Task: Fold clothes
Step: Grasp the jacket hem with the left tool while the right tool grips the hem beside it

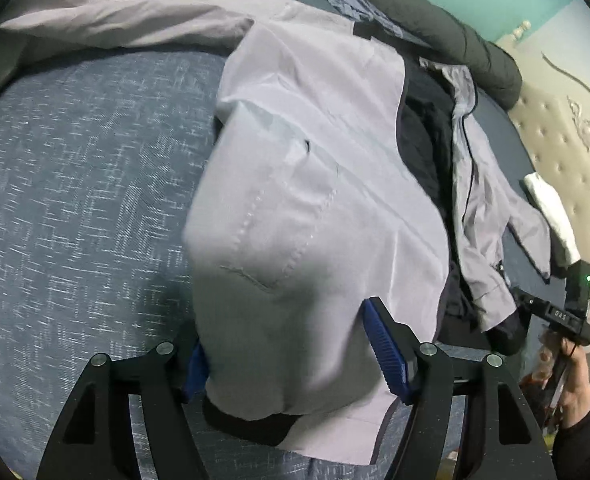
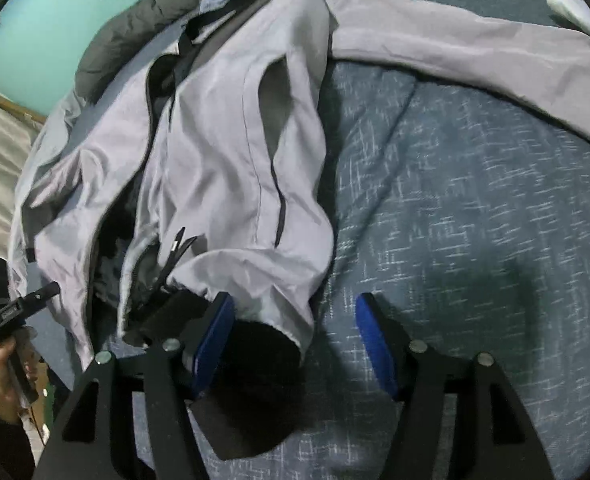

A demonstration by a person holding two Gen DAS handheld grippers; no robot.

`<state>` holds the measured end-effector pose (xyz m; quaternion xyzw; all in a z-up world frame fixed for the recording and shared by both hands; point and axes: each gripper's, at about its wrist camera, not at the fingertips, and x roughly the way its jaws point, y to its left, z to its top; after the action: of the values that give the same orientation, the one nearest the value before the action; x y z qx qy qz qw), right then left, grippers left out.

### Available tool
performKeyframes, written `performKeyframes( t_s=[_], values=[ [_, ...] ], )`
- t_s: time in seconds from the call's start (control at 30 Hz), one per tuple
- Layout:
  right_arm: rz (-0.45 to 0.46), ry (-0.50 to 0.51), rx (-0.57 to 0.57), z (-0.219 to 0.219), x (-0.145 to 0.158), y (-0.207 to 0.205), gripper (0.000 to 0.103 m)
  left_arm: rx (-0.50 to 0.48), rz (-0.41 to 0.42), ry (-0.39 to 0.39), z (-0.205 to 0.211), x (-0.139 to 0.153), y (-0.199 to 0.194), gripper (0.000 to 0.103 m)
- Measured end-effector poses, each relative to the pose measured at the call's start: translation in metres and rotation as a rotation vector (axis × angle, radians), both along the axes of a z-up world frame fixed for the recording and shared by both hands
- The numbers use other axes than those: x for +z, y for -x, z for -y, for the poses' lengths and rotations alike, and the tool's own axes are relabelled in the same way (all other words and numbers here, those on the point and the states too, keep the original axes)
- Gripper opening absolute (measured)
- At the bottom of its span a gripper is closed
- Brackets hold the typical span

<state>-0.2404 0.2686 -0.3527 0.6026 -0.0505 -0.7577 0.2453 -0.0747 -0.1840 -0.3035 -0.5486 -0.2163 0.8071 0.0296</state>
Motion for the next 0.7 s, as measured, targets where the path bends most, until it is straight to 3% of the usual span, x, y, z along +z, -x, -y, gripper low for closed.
performKeyframes(
  t_s=[0.07, 0.13, 0.17, 0.2, 0.23, 0.27, 0.3, 0.33, 0.4, 0.7],
  values=[
    [0.015, 0.003, 0.003, 0.005, -0.005, 0.000, 0.064, -0.002, -0.006, 0.007, -0.001, 0.000, 0.001, 0.071],
    [0.021, 0.010, 0.002, 0.007, -0.006, -0.001, 0.062, -0.008, -0.009, 0.008, -0.001, 0.001, 0.001, 0.059],
    [0.019, 0.015, 0.009, 0.009, -0.006, -0.002, 0.057, -0.010, -0.009, 0.012, -0.002, 0.002, 0.001, 0.052],
    [0.020, 0.024, 0.023, 0.011, -0.005, -0.004, 0.039, -0.013, -0.010, 0.017, -0.003, 0.003, 0.001, 0.043],
    [0.019, 0.028, 0.035, 0.013, -0.004, -0.005, 0.031, -0.015, -0.010, 0.021, -0.003, 0.003, 0.000, 0.036],
    [0.003, 0.022, 0.043, 0.014, 0.000, -0.008, 0.029, -0.019, -0.010, 0.030, -0.004, 0.005, 0.000, 0.023],
    [-0.008, 0.022, 0.050, 0.016, 0.004, -0.009, 0.020, -0.023, -0.012, 0.041, -0.006, 0.008, -0.001, 0.018],
    [-0.019, 0.025, 0.061, 0.017, 0.008, -0.011, 0.012, -0.027, -0.016, 0.049, -0.007, 0.012, -0.003, 0.016],
    [-0.053, 0.021, 0.076, 0.017, 0.020, -0.014, 0.010, -0.035, -0.024, 0.063, -0.011, 0.020, -0.006, 0.010],
    [-0.168, 0.013, 0.098, -0.016, 0.091, -0.019, 0.009, -0.053, -0.083, 0.117, -0.035, 0.083, -0.016, 0.004]
  ],
)
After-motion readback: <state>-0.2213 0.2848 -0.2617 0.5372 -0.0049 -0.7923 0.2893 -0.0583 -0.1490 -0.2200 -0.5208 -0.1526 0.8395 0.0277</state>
